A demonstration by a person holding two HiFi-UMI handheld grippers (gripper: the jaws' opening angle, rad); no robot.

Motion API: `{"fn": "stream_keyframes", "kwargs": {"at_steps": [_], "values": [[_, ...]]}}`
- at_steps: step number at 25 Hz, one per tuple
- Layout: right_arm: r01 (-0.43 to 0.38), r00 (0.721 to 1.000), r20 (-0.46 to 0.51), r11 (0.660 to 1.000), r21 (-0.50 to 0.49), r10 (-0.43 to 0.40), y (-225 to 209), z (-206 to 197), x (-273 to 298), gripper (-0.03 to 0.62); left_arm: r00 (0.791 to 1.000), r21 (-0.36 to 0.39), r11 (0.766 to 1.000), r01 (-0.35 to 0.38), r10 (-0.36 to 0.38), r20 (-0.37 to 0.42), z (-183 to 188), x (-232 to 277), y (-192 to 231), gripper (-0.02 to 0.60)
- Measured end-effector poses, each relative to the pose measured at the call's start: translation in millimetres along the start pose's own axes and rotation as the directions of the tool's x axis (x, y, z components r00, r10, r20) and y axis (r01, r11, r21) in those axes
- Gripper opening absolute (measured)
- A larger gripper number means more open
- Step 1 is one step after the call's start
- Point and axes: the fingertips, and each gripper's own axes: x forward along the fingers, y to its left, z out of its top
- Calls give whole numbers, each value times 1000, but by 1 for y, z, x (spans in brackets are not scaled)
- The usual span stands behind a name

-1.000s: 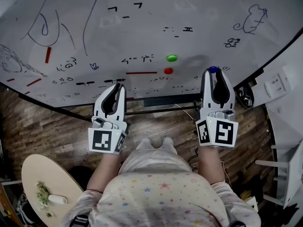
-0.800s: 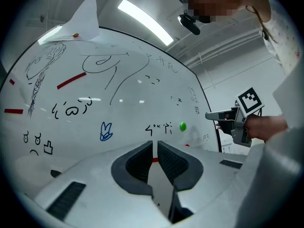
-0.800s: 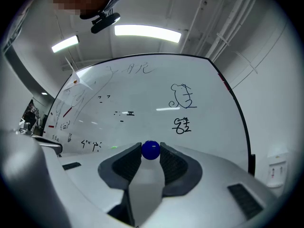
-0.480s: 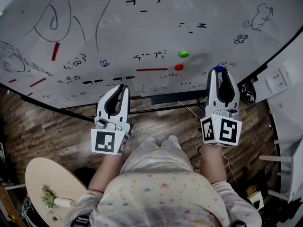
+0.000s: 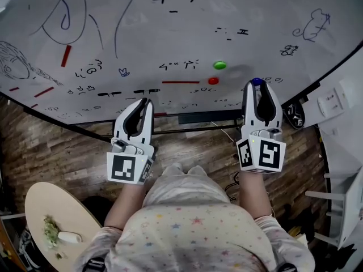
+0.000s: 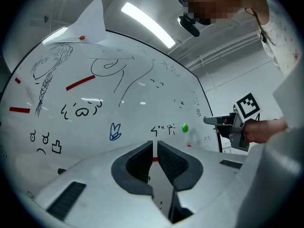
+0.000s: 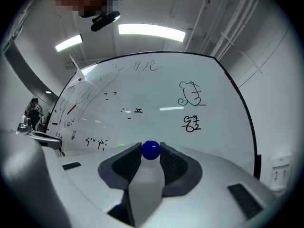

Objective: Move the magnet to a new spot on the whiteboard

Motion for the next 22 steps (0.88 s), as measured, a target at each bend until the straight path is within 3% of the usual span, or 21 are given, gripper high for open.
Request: {"fn": "stream_keyframes", "kwargs": {"at_steps": [13, 22], "values": [[-57, 998, -36, 998, -3, 57, -5, -15, 20, 121, 997, -4, 997, -76, 76, -32, -4, 3, 0, 35], [-57, 997, -49, 998, 4, 58, -12, -26, 30, 123, 997, 8, 998, -67, 67, -33, -10, 10, -1, 35]]}}
